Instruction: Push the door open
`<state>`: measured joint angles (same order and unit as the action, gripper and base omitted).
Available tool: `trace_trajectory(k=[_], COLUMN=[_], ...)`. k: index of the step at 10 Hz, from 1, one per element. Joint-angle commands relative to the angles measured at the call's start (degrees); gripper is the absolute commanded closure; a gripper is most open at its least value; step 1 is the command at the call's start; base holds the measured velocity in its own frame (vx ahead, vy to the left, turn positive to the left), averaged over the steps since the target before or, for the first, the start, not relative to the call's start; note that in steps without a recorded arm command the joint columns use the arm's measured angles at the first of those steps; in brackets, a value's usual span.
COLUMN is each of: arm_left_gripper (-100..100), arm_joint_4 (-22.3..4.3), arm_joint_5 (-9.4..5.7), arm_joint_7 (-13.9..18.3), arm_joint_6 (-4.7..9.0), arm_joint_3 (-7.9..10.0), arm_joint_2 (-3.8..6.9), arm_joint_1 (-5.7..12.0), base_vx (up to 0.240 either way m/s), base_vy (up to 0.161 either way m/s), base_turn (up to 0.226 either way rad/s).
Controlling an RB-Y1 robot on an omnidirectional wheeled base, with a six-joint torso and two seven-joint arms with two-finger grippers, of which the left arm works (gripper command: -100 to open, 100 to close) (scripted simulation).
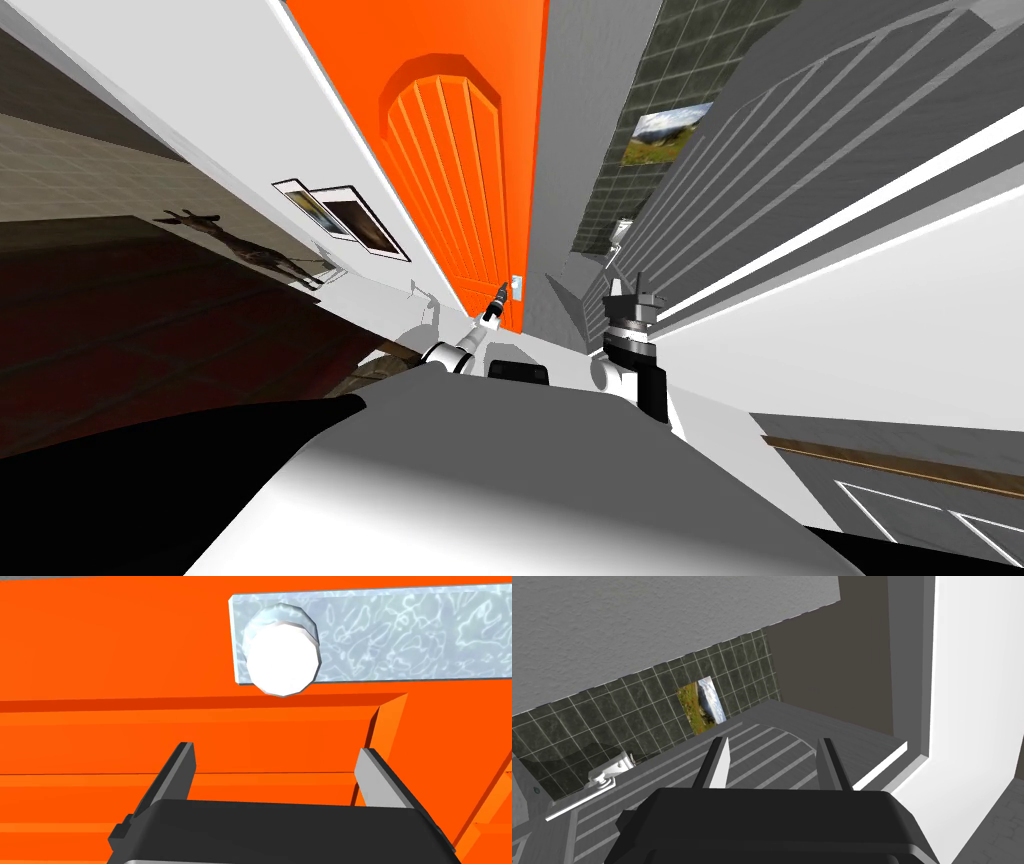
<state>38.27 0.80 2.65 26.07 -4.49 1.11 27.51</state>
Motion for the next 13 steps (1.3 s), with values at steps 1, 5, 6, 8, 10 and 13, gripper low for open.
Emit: trace_trajectory(k=[1,5,6,8,10,13], arm_left_gripper=[-100,-100,100,100,100,100], arm_joint_4=[0.08,-0.79,-0.79,-0.79,-0.79,-0.83], arm_joint_5=[-0.06,-0.20,-0.20,-0.20,-0.20,-0.40], arm_joint_7=[-0.01,-0.26,-0.26,-0.26,-0.26,-0.45], arm_joint_6=[-0.17,-0.01,-0.01,-0.01,-0.01,-0.02], arm_joint_3=[0.15,0.63,0.63,0.63,0.63,1.24], arm_joint_2=[-0.25,-2.72,-2.72,-2.72,-2.72,-1.82], arm_joint_1=[-0.01,0.53,0.53,0.53,0.53,0.49], base_vx=[0.188,0.163,0.000,-0.030,-0.003,0.067], base_vy=[-0.078,-0.060,0.000,0.006,0.002,-0.045], base_turn=[-0.021,-0.014,0.000,-0.007,-0.004,0.018])
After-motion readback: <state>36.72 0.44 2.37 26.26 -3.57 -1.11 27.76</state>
